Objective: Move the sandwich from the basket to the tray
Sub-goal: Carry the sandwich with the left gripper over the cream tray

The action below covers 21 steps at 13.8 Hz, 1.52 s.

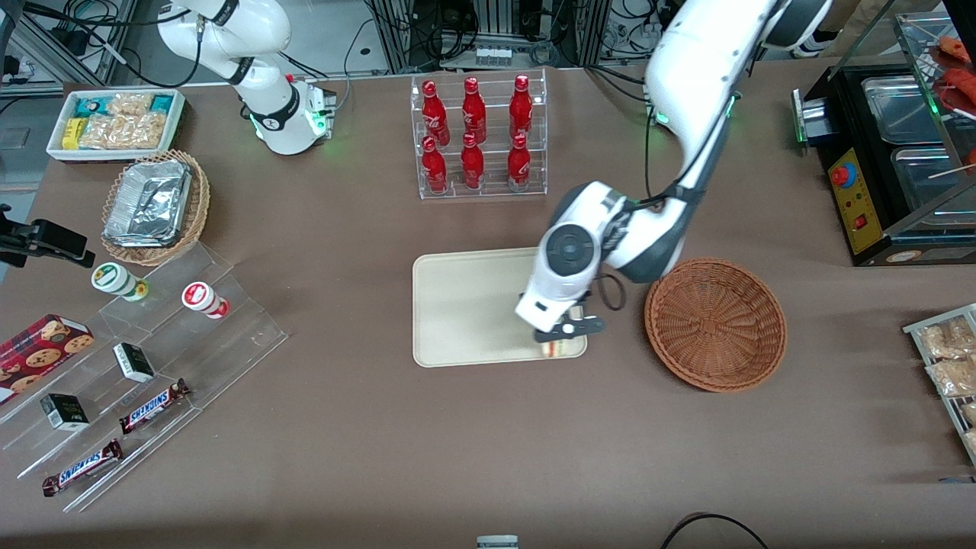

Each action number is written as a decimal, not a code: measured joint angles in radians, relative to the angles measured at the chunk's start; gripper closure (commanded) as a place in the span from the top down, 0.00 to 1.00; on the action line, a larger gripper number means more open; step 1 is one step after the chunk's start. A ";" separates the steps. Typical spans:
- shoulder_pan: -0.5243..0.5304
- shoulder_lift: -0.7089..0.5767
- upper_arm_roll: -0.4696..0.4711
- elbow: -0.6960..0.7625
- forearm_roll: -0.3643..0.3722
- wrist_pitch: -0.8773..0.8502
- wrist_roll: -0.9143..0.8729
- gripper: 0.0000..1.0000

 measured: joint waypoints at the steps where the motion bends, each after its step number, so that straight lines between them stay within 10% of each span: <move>1: -0.020 0.032 0.000 0.040 0.000 0.000 -0.036 0.00; 13: -0.092 0.149 -0.018 0.162 -0.061 -0.001 -0.141 0.00; 14: -0.097 0.154 -0.019 0.162 -0.062 -0.001 -0.141 0.35; 15: -0.102 0.159 -0.019 0.163 -0.062 -0.001 -0.142 0.94; 21: -0.106 0.161 -0.017 0.196 -0.062 -0.016 -0.143 1.00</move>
